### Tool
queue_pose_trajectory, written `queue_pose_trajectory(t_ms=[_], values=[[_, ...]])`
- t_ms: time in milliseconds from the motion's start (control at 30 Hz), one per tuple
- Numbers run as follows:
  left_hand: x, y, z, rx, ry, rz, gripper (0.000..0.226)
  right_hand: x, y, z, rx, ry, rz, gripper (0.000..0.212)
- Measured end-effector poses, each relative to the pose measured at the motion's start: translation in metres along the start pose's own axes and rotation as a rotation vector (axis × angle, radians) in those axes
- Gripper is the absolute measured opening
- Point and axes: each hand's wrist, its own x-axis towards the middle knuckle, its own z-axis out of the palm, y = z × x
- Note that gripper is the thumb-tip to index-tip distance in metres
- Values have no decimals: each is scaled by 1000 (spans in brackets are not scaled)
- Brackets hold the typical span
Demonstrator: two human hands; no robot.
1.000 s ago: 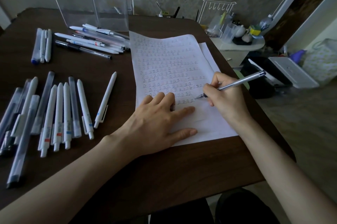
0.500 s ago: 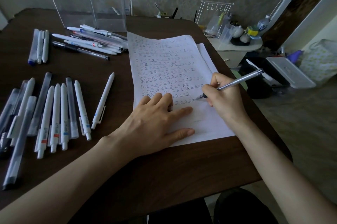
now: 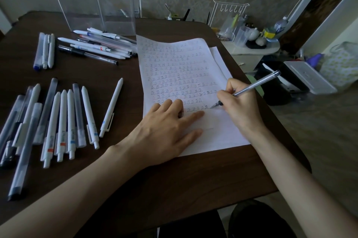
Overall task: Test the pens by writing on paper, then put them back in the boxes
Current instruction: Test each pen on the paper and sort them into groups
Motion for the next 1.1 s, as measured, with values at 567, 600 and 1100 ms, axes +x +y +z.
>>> queue_pose_trajectory(t_ms=[567, 600, 1100], values=[[5, -2, -7, -421, 312, -196, 41, -10, -24, -5, 497, -360, 60, 40], [5, -3, -7, -420, 313, -191, 42, -10, -24, -5, 487, -372, 54, 40], [2, 0, -15, -276, 339, 52, 35, -18, -34, 12, 430, -455, 58, 35]])
